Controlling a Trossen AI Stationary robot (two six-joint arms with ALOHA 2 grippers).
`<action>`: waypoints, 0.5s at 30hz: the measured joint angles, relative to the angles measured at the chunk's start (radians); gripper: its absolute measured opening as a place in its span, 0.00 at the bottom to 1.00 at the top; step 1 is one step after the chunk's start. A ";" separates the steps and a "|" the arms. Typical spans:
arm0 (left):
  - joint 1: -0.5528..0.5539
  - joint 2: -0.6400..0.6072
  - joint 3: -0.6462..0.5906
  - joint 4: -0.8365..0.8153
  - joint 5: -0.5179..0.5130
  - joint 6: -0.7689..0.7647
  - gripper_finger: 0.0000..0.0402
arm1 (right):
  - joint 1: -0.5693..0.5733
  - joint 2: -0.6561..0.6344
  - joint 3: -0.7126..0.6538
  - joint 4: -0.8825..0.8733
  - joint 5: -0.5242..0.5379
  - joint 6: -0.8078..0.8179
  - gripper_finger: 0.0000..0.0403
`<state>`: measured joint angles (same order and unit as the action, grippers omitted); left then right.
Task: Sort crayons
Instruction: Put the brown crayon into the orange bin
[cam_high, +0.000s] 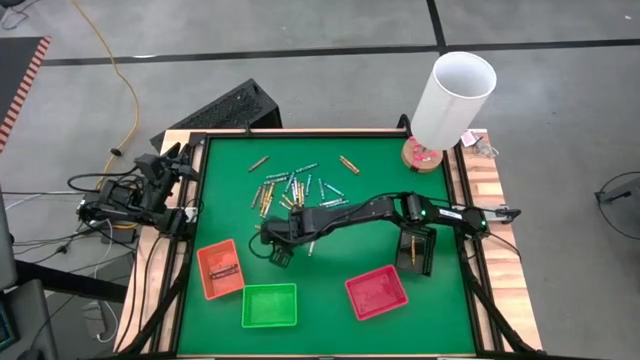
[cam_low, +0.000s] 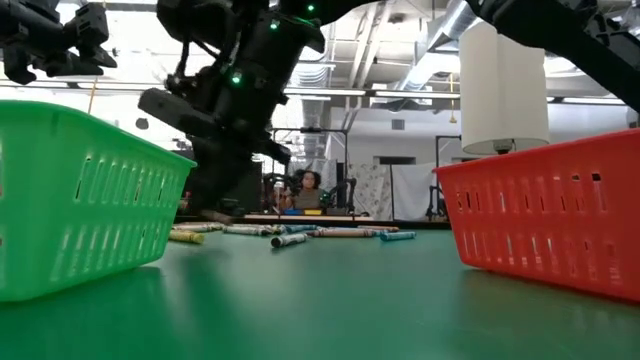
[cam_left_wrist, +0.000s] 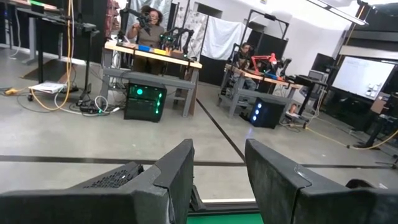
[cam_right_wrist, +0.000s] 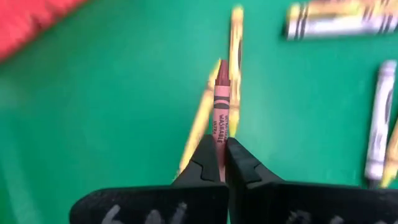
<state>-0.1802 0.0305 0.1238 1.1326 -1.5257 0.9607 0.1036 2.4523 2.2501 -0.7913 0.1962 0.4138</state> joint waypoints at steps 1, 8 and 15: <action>0.000 0.000 0.000 0.000 0.000 0.000 0.34 | 0.000 0.000 0.000 0.029 0.011 -0.010 0.00; 0.000 0.000 0.000 0.000 0.000 0.000 0.34 | 0.002 0.004 0.002 0.344 0.014 -0.098 0.00; 0.000 0.000 0.000 0.001 0.000 0.000 0.34 | 0.001 0.006 0.002 0.497 -0.037 -0.222 0.00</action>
<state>-0.1802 0.0305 0.1238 1.1332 -1.5255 0.9607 0.1043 2.4580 2.2520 -0.2944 0.1593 0.1915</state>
